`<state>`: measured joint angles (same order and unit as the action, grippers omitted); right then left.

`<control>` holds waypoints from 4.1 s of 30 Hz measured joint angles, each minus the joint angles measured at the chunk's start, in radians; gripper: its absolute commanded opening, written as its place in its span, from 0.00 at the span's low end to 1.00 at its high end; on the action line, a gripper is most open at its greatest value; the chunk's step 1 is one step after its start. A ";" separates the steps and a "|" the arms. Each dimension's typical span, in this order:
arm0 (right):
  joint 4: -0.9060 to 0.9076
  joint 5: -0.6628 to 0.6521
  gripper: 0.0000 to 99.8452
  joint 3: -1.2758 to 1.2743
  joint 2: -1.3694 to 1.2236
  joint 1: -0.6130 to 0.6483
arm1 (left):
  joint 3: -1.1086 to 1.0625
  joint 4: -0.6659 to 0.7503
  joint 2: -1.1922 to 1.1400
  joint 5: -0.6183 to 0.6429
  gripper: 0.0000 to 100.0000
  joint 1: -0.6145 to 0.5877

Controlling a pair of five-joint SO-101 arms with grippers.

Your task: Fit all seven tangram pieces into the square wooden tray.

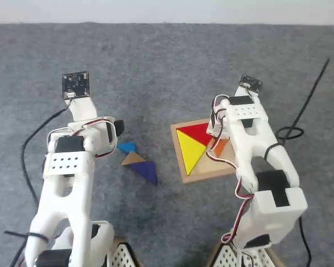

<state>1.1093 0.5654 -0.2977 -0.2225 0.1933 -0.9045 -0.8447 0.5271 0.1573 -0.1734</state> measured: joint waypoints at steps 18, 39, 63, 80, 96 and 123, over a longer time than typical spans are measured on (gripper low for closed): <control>0.063 0.000 0.19 -0.126 0.091 0.000 | 0.000 0.000 0.000 0.000 0.25 0.000; -0.170 0.000 0.19 -0.127 0.077 0.057 | 0.000 0.000 0.000 0.000 0.25 0.000; -0.120 0.000 0.01 -0.143 0.069 0.000 | 0.000 0.000 0.000 0.000 0.25 0.000; 0.126 -0.172 0.01 -0.135 0.430 -0.189 | 0.000 0.000 0.000 0.000 0.25 0.000; 0.035 -1.212 0.01 -0.135 0.153 -0.744 | -0.012 0.003 0.000 0.000 0.25 0.000; -0.219 -1.181 0.23 -0.284 0.173 -0.908 | -0.060 0.106 0.000 0.000 0.25 0.000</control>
<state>0.8899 -0.6160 -0.5815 -0.0491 -0.7150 -0.9643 -0.7388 0.5271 0.1573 -0.1734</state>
